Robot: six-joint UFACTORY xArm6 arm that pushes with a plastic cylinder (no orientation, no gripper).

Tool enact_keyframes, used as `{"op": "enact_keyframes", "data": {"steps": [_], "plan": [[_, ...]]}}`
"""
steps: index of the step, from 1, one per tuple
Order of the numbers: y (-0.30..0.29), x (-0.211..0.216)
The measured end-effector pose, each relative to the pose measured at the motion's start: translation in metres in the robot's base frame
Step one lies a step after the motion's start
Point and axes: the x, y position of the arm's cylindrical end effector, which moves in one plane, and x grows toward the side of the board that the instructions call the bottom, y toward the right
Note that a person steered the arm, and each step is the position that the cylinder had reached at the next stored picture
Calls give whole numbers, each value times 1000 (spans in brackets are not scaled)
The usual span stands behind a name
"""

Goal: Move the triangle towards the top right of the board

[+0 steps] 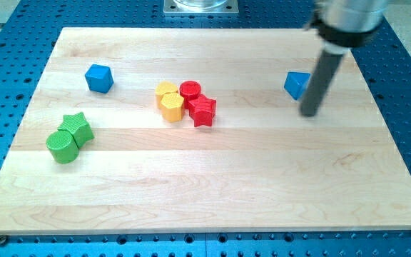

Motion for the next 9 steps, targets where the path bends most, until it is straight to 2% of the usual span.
{"op": "enact_keyframes", "data": {"steps": [1, 2, 3, 4, 5, 6, 7, 8, 9], "plan": [[0, -68], [11, -110], [-14, -84], [-11, -16], [39, -51], [46, -120], [46, -164], [20, -121], [-12, -162]]}}
